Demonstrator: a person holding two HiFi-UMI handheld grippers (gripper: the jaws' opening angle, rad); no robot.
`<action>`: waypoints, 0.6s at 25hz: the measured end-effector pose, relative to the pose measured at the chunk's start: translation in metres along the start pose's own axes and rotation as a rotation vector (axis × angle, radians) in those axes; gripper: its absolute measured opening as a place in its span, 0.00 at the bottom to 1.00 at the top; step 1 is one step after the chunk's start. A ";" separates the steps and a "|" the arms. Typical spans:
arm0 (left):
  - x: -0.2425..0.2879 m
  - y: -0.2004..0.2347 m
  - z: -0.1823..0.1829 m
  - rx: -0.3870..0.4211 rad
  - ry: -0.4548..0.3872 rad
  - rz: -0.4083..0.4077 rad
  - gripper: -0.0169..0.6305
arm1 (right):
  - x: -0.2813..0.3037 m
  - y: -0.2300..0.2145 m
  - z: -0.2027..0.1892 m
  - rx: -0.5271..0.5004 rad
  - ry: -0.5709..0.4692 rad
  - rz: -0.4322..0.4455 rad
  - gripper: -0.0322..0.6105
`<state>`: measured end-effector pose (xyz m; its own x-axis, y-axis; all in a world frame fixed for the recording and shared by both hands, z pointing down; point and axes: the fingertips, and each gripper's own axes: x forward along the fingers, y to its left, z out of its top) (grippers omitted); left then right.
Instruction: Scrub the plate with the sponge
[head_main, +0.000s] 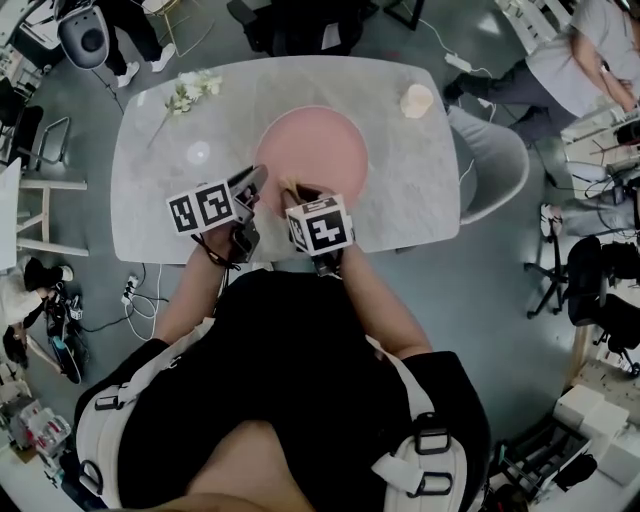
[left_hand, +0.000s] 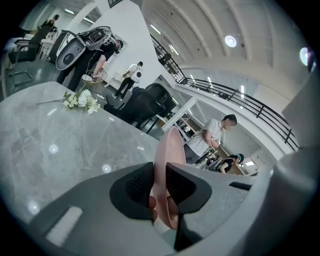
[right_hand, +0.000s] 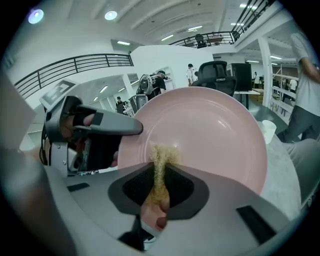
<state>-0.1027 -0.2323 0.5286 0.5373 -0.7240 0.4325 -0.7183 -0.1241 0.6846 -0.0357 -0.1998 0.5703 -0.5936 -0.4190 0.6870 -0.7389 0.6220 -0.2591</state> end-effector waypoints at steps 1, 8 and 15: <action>0.002 -0.003 -0.003 0.018 0.012 -0.004 0.13 | -0.001 -0.001 0.003 0.004 -0.008 0.000 0.15; 0.010 -0.021 -0.024 0.108 0.086 -0.028 0.13 | -0.010 -0.013 0.019 0.048 -0.058 -0.017 0.15; 0.008 -0.029 -0.035 0.107 0.114 -0.070 0.13 | -0.023 -0.049 0.039 0.061 -0.121 -0.142 0.15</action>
<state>-0.0621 -0.2111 0.5324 0.6300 -0.6301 0.4539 -0.7171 -0.2477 0.6515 0.0012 -0.2464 0.5403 -0.5133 -0.5786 0.6339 -0.8338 0.5110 -0.2087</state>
